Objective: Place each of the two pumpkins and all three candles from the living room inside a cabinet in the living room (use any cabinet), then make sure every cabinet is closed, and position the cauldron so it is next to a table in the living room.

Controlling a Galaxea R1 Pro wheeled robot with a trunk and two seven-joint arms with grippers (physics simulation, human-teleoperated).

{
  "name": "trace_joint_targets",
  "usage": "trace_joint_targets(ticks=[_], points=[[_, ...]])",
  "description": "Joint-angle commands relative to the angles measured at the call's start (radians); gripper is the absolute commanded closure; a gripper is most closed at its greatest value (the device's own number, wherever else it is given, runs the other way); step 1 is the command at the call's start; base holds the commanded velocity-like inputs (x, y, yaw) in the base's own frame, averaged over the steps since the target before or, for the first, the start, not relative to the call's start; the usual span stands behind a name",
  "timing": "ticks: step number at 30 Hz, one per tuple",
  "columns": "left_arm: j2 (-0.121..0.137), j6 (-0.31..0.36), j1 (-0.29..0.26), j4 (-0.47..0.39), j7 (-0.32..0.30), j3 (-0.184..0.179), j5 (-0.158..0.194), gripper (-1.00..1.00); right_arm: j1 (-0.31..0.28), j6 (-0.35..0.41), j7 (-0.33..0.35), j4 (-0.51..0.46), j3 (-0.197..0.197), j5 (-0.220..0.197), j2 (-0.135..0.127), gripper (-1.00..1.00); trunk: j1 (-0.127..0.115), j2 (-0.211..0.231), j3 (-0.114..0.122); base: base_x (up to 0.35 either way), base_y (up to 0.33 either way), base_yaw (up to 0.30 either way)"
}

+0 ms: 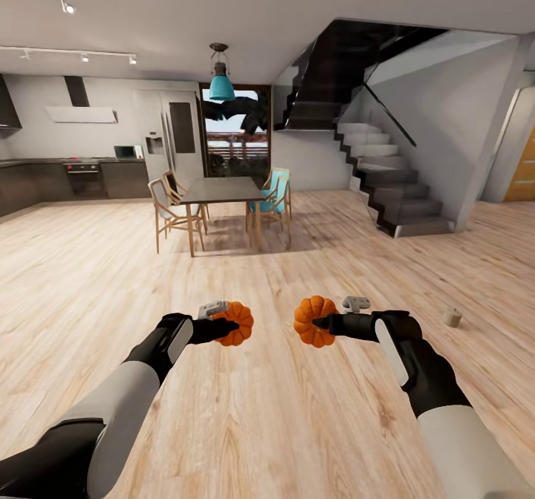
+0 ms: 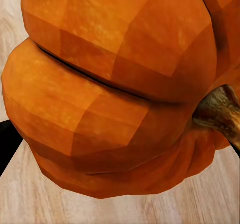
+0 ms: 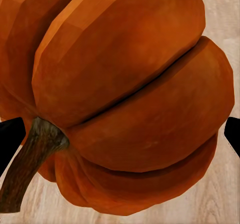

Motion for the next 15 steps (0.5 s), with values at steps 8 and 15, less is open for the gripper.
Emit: trace_joint_targets(ticks=[8, 15], points=[[-0.001, 0.007, -0.001, -0.002, -0.001, 0.058, -0.001, 1.0, -0.001, 0.004, -0.002, -0.001, 0.002, -0.007, -0.001, 1.0, 0.0, -0.001, -0.001, 0.003, -0.002, 0.0], [-0.001, 0.007, -0.001, -0.002, -0.001, 0.06, -0.001, 1.0, -0.001, 0.004, -0.002, -0.001, 0.002, -0.007, -0.001, 1.0, 0.0, -0.001, -0.001, 0.078, 0.0, 0.0]])
